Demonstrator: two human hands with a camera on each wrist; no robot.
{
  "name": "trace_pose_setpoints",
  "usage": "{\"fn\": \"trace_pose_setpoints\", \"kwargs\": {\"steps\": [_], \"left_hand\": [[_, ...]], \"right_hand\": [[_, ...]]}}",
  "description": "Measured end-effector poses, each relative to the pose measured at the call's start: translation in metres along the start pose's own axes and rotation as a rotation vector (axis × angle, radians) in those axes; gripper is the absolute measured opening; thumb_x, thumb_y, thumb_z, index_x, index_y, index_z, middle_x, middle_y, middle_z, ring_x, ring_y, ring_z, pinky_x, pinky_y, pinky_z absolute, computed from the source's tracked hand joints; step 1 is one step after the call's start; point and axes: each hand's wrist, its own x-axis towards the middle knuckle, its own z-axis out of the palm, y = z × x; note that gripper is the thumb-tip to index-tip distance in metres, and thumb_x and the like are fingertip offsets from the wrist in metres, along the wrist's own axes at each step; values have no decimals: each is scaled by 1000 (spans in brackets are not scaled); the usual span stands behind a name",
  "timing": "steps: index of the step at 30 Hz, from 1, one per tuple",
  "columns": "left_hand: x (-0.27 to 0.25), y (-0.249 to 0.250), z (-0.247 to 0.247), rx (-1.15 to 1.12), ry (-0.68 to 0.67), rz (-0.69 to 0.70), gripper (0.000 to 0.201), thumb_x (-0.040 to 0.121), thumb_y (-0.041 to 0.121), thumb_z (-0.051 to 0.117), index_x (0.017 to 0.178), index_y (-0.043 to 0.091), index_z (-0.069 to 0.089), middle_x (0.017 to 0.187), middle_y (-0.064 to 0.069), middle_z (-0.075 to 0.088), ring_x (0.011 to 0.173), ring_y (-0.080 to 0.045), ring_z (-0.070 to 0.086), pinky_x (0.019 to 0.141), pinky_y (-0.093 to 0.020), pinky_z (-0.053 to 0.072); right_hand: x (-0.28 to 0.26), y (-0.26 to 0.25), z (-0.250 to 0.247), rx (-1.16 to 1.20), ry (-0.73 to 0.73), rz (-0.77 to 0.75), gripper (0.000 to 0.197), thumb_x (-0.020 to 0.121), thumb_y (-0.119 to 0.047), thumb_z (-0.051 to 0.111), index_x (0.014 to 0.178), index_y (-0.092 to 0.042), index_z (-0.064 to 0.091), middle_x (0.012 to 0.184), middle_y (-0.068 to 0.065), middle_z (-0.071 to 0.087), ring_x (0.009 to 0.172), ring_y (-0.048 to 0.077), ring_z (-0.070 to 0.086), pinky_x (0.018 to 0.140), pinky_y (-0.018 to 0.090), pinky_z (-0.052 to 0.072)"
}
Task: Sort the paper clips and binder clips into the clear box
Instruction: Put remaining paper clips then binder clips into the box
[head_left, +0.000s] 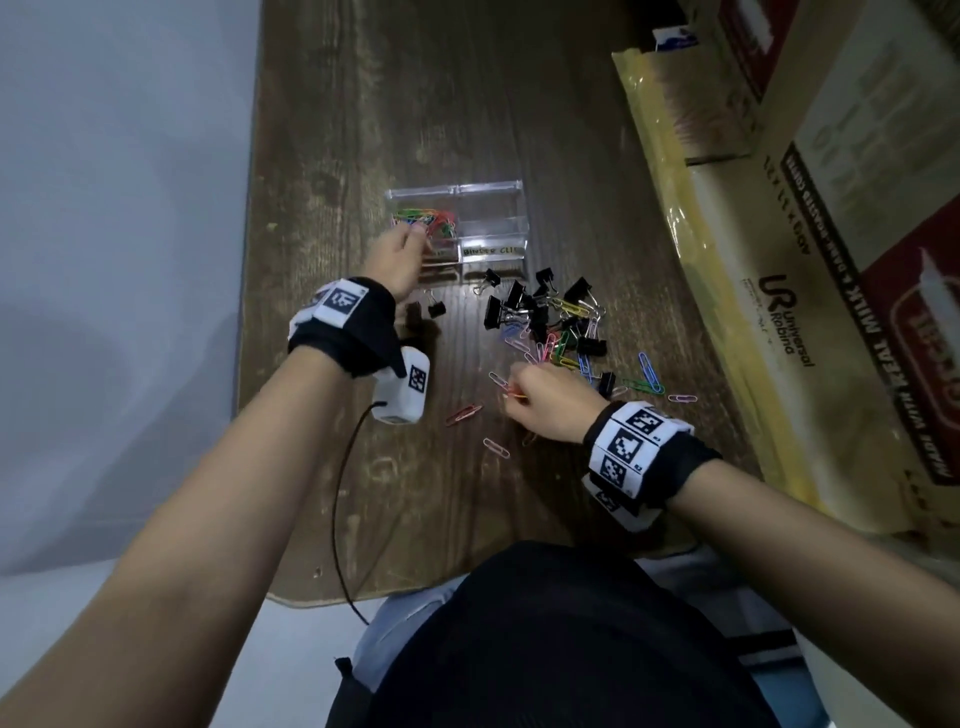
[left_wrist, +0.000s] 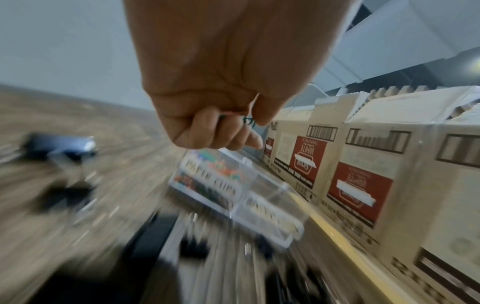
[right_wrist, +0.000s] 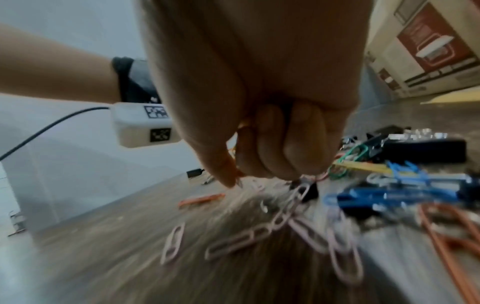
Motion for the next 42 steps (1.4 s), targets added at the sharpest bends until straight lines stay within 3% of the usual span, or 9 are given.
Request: {"fn": "trace_pose_setpoints", "kwargs": {"steps": [3,7,12,16,20,25,29,35,42], "left_hand": [[34,17,-9,64,111,30,25,96,17,36,103,3,55,110,-16,58,107,-28,54,87,-33,39],[62,28,-9,225,98,76,33,95,14,39,124,0,45,124,-20,56,114,-32,52,91,-33,39],[65,17,-8,288,34,63,39,95,9,36,134,10,34,121,-20,58,107,-33,56,84,-33,42],[48,7,-24,75,240,144,38,90,-3,32,124,7,46,118,-14,61,111,-26,57,97,-35,45],[21,-11,-35,31,303,189,32,88,-2,37,113,8,53,105,-11,64,101,-20,59,90,-27,46],[-25,-39,-15,254,-31,232,21,85,4,53,102,11,62,102,-9,66,94,-22,61,85,-32,47],[-63,-47,17,564,-369,221,29,82,35,63,104,18,60,103,-1,62,94,-18,58,79,-28,44],[-86,-52,43,775,-390,243,34,79,36,66,104,14,55,108,-4,54,104,-22,53,81,-38,47],[-89,-54,53,786,-478,289,14,84,20,60,93,10,56,104,-8,54,102,-26,49,90,-39,42]], "right_hand": [[15,-2,-28,244,58,36,16,91,-22,49,79,-13,45,65,-2,47,58,16,47,49,27,32],[42,-13,-77,406,163,40,14,94,-17,47,82,-10,47,68,-1,49,57,13,46,40,11,33],[108,-28,-116,424,319,36,16,94,-16,49,90,-3,57,88,13,63,80,26,60,69,36,50],[158,-52,-128,289,318,-11,18,92,-9,48,102,-2,61,100,13,63,94,25,57,75,24,38],[185,-71,-123,111,187,-26,27,90,-6,47,114,-4,59,119,18,60,111,33,56,93,36,46],[150,-60,-122,100,293,-72,37,88,5,41,118,-5,58,119,18,62,112,33,57,96,40,45],[77,-29,-93,111,210,-133,25,88,-3,50,103,-11,68,104,8,70,98,23,63,88,34,49],[-2,10,-31,-130,-159,-134,10,82,-21,65,91,-21,68,89,-7,50,102,16,53,75,30,42],[-13,17,0,-203,-148,-153,10,86,-25,62,91,-18,58,101,-3,57,100,19,56,72,35,43]]}}
